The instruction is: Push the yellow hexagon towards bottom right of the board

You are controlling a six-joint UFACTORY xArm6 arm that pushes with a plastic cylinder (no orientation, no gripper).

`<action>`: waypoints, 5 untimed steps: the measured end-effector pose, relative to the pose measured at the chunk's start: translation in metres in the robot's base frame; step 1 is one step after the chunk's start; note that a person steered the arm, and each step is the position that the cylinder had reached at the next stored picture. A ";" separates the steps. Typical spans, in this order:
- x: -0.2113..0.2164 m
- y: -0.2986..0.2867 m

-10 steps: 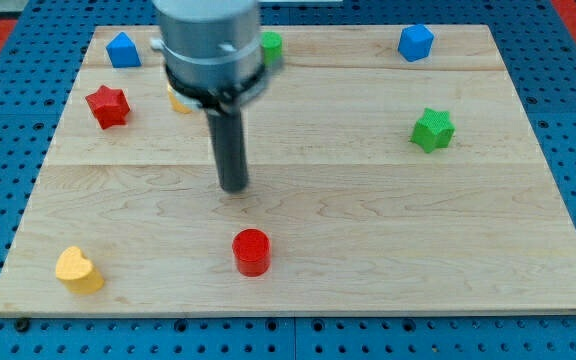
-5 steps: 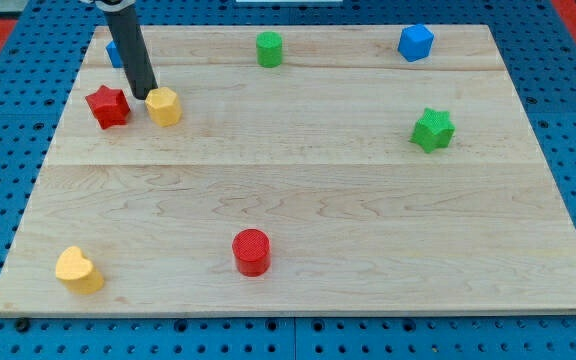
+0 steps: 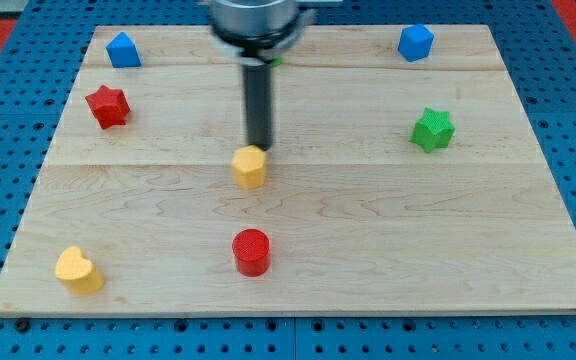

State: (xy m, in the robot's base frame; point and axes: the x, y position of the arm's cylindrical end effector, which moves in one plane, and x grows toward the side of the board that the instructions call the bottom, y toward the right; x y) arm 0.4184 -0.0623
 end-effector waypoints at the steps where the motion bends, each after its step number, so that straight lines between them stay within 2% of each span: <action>1: 0.014 0.007; 2: 0.034 0.011; 3: 0.059 -0.028; 4: 0.075 -0.034; 5: 0.091 0.003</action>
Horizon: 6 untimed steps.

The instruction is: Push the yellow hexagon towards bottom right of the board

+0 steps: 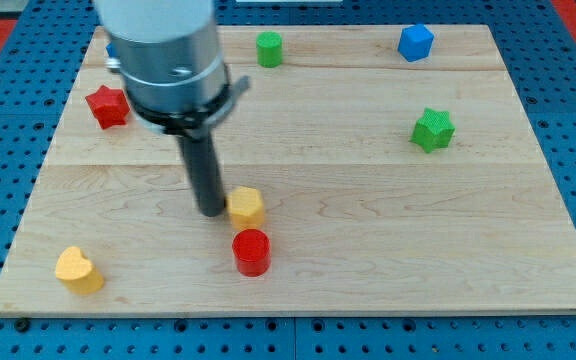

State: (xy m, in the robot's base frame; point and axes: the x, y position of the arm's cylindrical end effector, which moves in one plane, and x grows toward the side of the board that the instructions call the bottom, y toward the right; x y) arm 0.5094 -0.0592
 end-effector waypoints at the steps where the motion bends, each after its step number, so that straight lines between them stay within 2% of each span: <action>1: -0.020 0.102; 2: -0.015 0.174; 3: -0.051 0.133; 4: -0.022 0.081; 5: 0.008 0.081; 6: -0.001 0.157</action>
